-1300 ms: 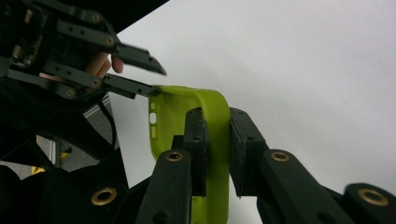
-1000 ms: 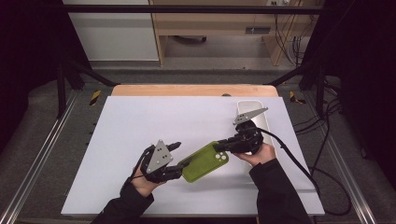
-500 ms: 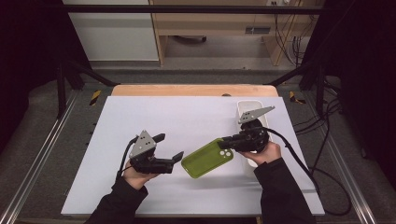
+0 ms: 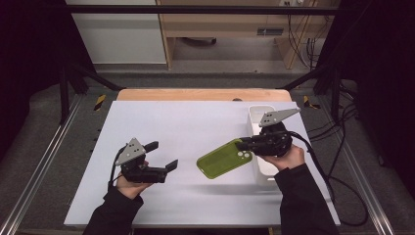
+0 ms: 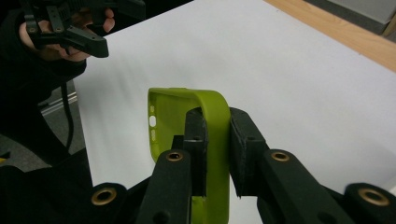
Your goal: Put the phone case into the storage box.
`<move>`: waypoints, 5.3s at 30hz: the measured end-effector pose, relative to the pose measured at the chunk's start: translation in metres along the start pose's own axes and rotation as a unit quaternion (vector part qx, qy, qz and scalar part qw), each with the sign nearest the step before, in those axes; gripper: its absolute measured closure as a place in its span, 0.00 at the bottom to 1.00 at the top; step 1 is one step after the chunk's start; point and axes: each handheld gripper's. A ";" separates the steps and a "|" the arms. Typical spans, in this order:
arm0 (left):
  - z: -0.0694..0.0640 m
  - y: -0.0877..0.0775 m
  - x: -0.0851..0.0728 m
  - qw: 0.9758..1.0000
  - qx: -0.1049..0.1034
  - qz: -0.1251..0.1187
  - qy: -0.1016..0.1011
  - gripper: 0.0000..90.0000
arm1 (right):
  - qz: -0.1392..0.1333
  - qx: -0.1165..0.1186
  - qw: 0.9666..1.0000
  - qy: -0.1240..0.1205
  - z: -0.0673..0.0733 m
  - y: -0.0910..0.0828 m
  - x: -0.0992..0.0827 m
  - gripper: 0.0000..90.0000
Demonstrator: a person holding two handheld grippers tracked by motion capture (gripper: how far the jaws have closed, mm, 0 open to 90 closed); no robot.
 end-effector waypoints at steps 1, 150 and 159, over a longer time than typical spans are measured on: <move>0.002 -0.002 -0.001 1.000 0.002 -0.001 -0.001 0.05 | 0.000 -0.004 1.000 -0.006 0.001 -0.002 0.001 0.88; 0.061 -0.031 -0.084 0.998 0.060 0.016 0.011 0.01 | 0.201 -0.261 0.911 -0.248 -0.031 -0.086 0.068 0.87; 0.060 -0.030 -0.084 0.998 0.060 0.018 0.013 0.01 | 0.214 -0.257 0.907 -0.255 -0.040 -0.082 0.066 0.87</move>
Point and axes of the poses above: each handheld gripper's, and its own axes: y roughly forward along the jaws, x roughly out of its top, z roughly to its left, and after that the axes turned 13 degrees about x, right-handed
